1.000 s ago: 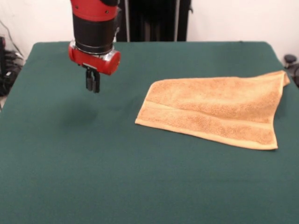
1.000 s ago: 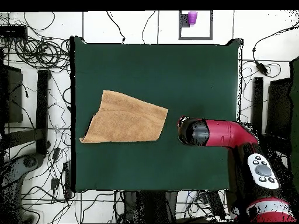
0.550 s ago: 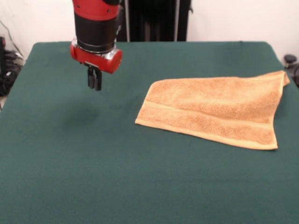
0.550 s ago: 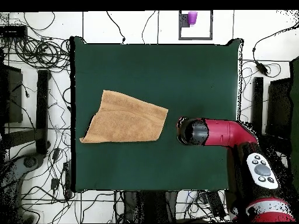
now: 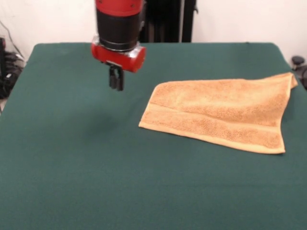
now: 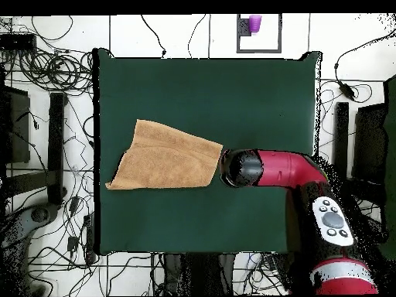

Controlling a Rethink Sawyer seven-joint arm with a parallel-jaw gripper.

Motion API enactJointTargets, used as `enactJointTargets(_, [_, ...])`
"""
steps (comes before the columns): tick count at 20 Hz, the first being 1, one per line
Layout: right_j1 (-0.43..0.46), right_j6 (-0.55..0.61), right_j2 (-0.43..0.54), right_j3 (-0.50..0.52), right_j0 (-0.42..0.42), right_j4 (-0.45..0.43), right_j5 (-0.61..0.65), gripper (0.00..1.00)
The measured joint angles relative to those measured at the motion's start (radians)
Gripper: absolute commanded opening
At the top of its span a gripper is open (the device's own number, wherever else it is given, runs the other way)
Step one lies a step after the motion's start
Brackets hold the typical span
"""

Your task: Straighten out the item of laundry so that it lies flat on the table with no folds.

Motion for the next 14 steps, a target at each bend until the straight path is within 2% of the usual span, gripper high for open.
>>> enactJointTargets(9, [-0.025, 0.000, 0.000, 0.001, 0.137, 0.127, 0.000, 0.00])
enactJointTargets(14, [-0.031, 0.000, -0.002, 0.001, 0.186, 0.183, 0.000, 0.00])
